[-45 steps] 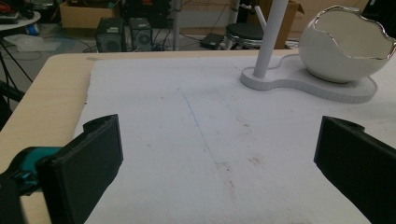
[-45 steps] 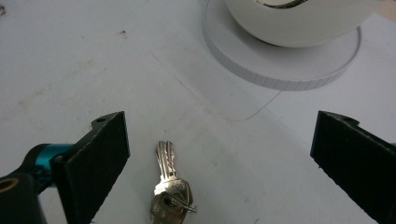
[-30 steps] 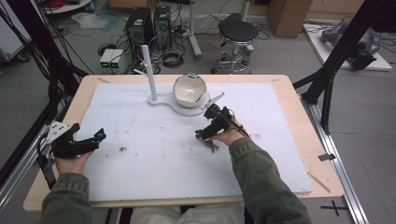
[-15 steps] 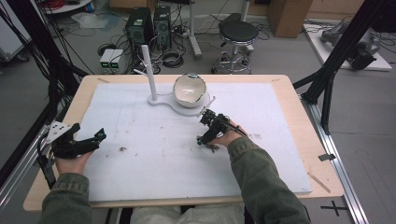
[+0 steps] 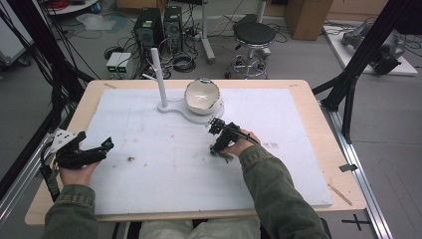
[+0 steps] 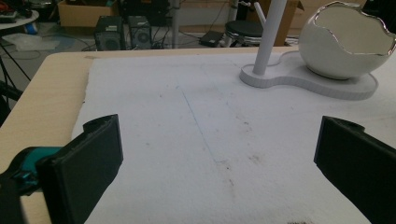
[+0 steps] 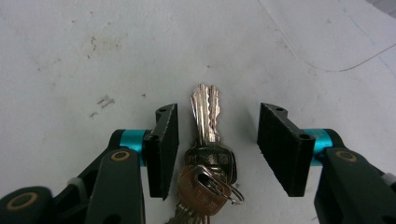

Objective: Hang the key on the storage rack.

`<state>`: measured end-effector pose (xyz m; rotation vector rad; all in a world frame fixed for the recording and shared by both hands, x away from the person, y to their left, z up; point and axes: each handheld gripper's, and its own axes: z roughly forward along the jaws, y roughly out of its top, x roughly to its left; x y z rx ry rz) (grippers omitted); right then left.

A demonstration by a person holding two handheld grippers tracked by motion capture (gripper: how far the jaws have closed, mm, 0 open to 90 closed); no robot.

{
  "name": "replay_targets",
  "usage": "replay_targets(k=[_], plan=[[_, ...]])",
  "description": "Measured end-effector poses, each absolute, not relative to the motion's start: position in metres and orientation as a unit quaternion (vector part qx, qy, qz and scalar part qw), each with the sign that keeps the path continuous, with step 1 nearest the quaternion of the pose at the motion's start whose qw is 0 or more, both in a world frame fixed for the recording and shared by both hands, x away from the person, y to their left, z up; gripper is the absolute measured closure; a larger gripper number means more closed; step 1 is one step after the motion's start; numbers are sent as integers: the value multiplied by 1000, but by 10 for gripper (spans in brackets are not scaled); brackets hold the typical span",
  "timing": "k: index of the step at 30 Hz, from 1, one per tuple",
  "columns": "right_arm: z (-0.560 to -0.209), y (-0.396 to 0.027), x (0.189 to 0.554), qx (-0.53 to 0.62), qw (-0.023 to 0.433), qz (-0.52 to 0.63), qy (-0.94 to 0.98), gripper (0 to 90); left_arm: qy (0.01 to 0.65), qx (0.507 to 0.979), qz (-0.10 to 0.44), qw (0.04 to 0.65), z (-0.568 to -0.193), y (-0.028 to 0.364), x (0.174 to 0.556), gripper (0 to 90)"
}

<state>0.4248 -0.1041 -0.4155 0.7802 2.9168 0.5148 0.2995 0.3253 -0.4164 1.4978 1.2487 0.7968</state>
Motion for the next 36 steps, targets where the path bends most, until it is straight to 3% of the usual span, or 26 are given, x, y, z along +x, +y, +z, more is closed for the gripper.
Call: replay_targets(k=[2, 3, 5, 28, 36], plan=[[-415, -104, 425, 258, 41, 168, 951, 556, 514, 619, 329, 495, -416, 325, 299, 17], [-414, -103, 426, 261, 38, 166, 950, 697, 514, 619, 329, 495, -416, 325, 299, 17], [-414, -101, 425, 256, 30, 166, 952, 796, 514, 618, 329, 495, -416, 325, 299, 17], [-391, -115, 415, 275, 41, 225, 934, 811, 513, 619, 330, 494, -416, 325, 299, 17], [-373, -139, 407, 296, 50, 287, 910, 812, 513, 620, 330, 493, -416, 325, 299, 17]])
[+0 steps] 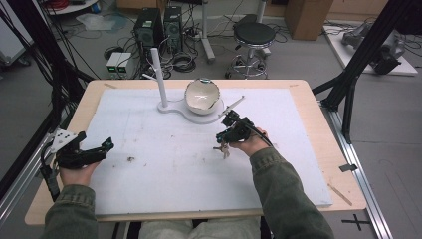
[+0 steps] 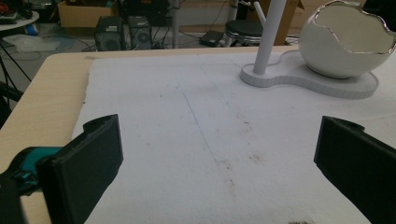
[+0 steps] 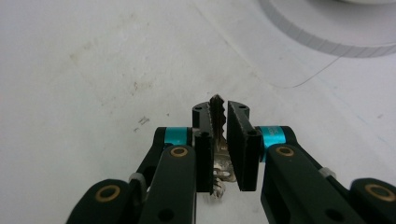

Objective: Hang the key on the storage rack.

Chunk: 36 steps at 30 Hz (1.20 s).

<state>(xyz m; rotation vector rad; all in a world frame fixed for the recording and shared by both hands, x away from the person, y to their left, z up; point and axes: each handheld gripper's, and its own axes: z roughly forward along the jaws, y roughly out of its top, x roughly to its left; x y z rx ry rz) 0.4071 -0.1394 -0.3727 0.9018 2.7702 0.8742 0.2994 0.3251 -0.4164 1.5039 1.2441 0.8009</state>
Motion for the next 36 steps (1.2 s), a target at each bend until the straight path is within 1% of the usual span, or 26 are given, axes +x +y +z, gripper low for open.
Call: replay_targets(k=[6, 9, 17, 24, 36], plan=[[-362, -152, 406, 308, 48, 326, 893, 813, 513, 620, 331, 493, -416, 325, 299, 17], [-358, -157, 405, 317, 41, 340, 884, 814, 512, 620, 330, 493, -416, 325, 299, 17], [-349, -159, 407, 325, 29, 372, 869, 814, 512, 620, 331, 494, -416, 324, 300, 17], [-331, -151, 408, 313, 26, 397, 862, 814, 512, 621, 330, 494, -416, 325, 299, 17], [-312, -133, 414, 303, 25, 419, 856, 817, 512, 620, 329, 494, -416, 325, 300, 17]])
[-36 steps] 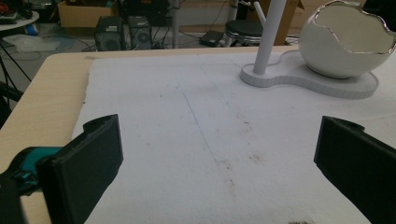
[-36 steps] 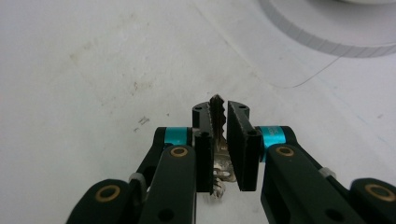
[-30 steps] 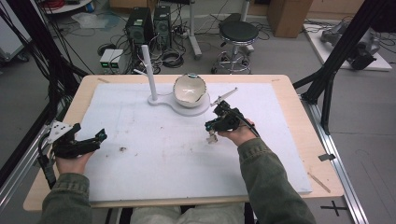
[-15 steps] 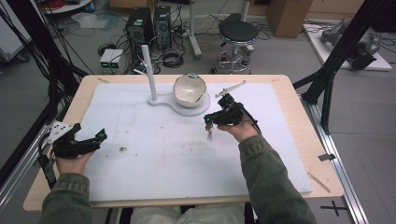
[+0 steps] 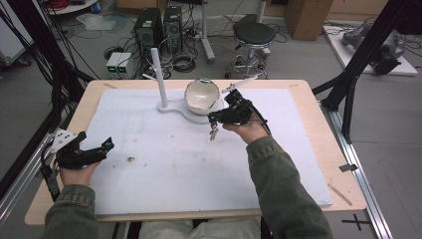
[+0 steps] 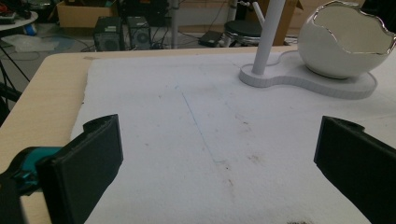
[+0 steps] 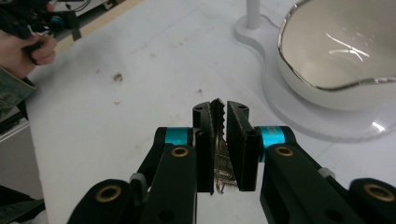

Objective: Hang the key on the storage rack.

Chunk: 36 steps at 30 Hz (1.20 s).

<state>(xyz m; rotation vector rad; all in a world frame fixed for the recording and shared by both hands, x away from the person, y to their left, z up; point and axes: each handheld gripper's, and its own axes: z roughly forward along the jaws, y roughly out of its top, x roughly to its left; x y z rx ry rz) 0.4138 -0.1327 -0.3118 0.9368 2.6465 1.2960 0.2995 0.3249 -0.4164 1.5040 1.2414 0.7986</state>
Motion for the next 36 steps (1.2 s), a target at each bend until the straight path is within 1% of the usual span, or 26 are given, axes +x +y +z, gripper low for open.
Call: replay_targets(k=[1, 5, 8, 9, 23, 24, 26, 36], plan=[[-309, -130, 414, 303, 25, 421, 855, 849, 512, 620, 329, 495, -416, 325, 300, 17], [-295, -117, 416, 284, 27, 430, 856, 852, 512, 620, 329, 495, -416, 325, 300, 17], [-291, -113, 417, 283, 25, 432, 856, 854, 512, 619, 329, 496, -416, 325, 300, 17], [-287, -109, 417, 278, 26, 436, 856, 892, 512, 620, 329, 496, -416, 325, 300, 17], [-268, -85, 424, 262, 12, 455, 851, 894, 512, 618, 329, 498, -416, 326, 300, 17], [-266, -83, 425, 259, 16, 457, 851, 895, 512, 618, 329, 498, -416, 326, 300, 17], [-262, -80, 426, 258, 10, 463, 848, 894, 512, 618, 329, 498, -416, 326, 300, 17], [-242, -63, 432, 239, 8, 475, 847, 894, 513, 618, 328, 498, -417, 326, 300, 17]])
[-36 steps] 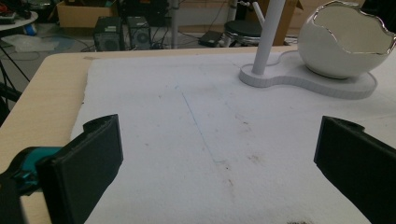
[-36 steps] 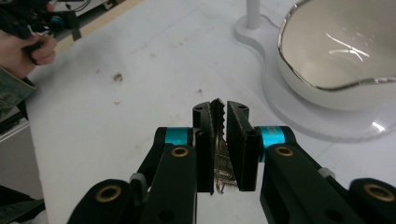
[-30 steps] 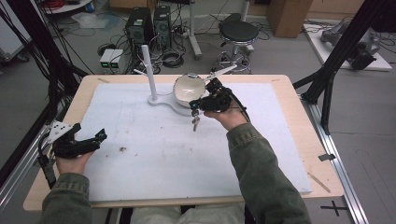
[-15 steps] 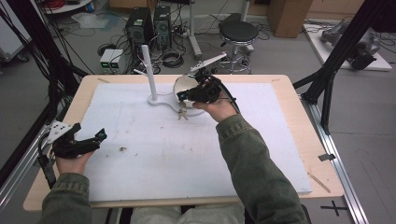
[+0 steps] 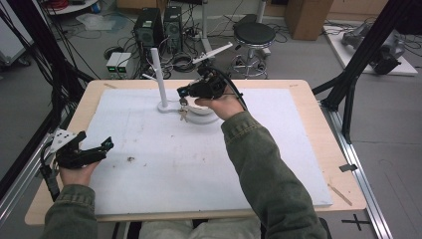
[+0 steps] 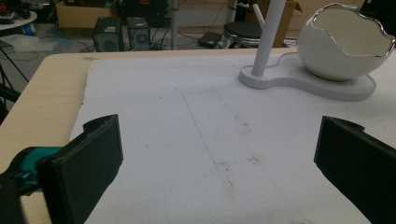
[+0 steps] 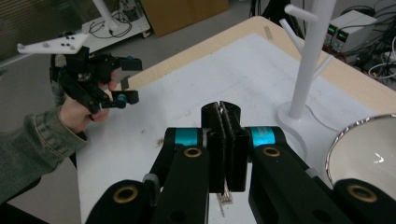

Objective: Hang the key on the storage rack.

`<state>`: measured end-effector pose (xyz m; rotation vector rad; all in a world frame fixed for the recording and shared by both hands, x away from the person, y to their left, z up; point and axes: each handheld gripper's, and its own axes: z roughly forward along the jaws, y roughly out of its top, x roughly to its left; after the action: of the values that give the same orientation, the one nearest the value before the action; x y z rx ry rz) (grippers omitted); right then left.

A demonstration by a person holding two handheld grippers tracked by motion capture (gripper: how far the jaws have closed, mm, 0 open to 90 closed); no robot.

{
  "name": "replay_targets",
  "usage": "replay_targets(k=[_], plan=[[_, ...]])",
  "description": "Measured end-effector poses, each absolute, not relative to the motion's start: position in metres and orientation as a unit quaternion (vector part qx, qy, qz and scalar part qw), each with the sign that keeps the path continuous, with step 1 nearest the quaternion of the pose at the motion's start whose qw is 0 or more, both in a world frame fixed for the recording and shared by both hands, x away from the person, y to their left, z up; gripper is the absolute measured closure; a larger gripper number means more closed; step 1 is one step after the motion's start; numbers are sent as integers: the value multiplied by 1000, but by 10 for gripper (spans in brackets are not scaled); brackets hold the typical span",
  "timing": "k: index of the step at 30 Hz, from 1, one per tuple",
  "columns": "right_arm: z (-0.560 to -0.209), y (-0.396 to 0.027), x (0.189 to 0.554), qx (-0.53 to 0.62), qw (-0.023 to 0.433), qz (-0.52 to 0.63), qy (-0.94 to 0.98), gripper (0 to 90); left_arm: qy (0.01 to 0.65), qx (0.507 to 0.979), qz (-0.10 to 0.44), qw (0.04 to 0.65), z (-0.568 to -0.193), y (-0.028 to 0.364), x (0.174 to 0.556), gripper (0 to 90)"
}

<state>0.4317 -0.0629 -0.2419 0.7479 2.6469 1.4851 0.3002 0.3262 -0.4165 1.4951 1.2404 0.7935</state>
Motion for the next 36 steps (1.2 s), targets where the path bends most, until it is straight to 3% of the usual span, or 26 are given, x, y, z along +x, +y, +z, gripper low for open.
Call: replay_targets(k=[36], plan=[[-207, -17, 478, 235, 0, 481, 845, 893, 514, 614, 325, 503, -417, 327, 301, 17]])
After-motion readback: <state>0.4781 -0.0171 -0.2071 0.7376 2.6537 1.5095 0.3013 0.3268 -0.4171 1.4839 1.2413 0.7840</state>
